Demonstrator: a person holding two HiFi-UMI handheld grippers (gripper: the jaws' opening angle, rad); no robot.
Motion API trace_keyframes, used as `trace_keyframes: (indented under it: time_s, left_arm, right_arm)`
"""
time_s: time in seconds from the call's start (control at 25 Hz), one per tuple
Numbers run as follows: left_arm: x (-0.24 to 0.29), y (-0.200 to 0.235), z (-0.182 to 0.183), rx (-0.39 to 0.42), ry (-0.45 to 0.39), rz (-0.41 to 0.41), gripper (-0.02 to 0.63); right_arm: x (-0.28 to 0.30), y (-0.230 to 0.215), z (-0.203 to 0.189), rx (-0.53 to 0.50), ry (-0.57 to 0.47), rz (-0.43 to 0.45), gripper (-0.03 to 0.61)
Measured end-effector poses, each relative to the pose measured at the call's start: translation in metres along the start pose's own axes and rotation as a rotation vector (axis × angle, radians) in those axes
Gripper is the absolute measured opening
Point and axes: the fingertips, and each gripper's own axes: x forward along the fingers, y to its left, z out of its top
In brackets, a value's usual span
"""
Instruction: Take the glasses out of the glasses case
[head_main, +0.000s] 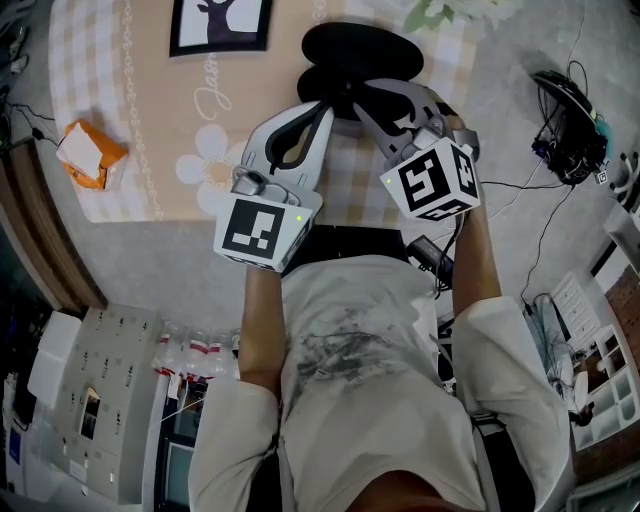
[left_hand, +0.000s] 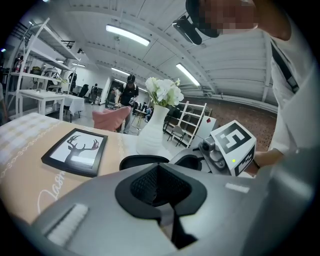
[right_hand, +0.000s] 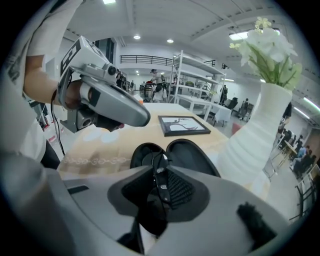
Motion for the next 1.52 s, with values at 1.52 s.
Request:
trace_keyframes:
  time_s: [1.52]
  left_arm:
    - [-0.005,0.0,-0.006,-0.003,-0.024,-0.021,0.008]
  right_arm:
    - [0.022,0.014,-0.013,-0.208,0.107,0.003,0.018]
